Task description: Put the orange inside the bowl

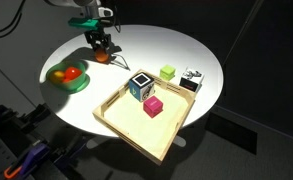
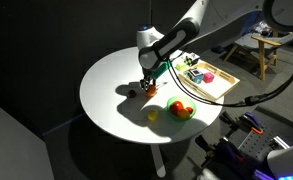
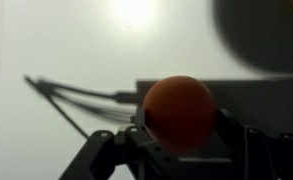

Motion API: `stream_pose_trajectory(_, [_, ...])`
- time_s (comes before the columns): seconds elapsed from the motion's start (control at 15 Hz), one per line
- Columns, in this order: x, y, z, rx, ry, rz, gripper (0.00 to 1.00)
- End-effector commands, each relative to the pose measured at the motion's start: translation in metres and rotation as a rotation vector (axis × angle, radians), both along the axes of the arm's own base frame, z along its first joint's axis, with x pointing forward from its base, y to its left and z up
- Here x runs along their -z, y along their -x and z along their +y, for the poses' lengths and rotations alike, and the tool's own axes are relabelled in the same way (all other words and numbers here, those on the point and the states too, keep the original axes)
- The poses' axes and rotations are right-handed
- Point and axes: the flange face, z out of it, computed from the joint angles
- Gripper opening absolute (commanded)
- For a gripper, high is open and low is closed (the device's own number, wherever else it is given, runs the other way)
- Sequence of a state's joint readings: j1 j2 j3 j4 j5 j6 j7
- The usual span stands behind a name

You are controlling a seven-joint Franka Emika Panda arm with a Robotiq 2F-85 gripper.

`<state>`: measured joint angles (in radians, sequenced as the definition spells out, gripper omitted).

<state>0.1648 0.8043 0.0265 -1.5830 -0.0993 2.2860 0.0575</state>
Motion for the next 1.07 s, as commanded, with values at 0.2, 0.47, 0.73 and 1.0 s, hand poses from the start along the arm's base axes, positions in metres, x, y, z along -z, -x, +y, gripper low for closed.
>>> stream_pose_trajectory(0.2, [-0.047,0.022,0.007,-0.003,0.03,-0.005,0.47])
stream_pose_trajectory(0.47, [-0.064,0.044,0.015,-0.019,0.038,0.016,0.47])
stream_pose_trajectory(0.73, [-0.077,0.071,0.016,-0.037,0.039,0.024,0.47])
stream_pose_trajectory(1.0, [-0.09,0.101,0.012,-0.047,0.044,0.033,0.47])
